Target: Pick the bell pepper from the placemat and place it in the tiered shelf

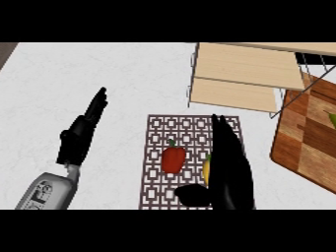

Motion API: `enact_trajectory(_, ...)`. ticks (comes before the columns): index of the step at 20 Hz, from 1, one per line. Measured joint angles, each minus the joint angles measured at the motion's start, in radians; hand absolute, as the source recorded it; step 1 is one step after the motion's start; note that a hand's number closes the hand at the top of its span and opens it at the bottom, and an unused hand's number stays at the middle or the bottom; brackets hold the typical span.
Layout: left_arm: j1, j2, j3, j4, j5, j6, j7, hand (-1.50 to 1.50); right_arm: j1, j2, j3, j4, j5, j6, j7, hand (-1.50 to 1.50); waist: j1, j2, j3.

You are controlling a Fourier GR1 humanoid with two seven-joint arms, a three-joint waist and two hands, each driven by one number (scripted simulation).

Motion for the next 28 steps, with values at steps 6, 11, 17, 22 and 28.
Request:
enact_trajectory(6, 0.012, 0.010, 0.012, -0.019, 0.004, -0.018, 0.006, 0.00, -0.095, 0.001, 0.045, 0.011, -0.018, 0.056, 0.069, -1.50, 0.004, 0.000, 0.002)
enact_trajectory(11, 0.008, 0.002, 0.020, -0.005, -0.003, -0.020, -0.007, 0.00, -0.149, 0.000, 0.046, 0.044, -0.024, 0.067, 0.081, -1.50, 0.003, 0.001, 0.002)
enact_trajectory(17, 0.000, -0.008, 0.028, 0.016, -0.008, -0.024, -0.016, 0.00, -0.184, 0.000, 0.042, 0.092, -0.021, 0.068, 0.083, -1.50, 0.001, 0.000, 0.002)
enact_trajectory(22, -0.006, -0.001, 0.035, -0.004, -0.009, -0.031, 0.004, 0.00, -0.202, 0.000, 0.044, 0.136, -0.036, 0.054, 0.083, -1.50, 0.005, 0.000, 0.003)
enact_trajectory(28, -0.012, -0.010, 0.037, 0.007, -0.014, -0.035, 0.003, 0.00, -0.219, 0.000, 0.041, 0.175, -0.054, 0.046, 0.083, -1.50, 0.004, 0.000, 0.002)
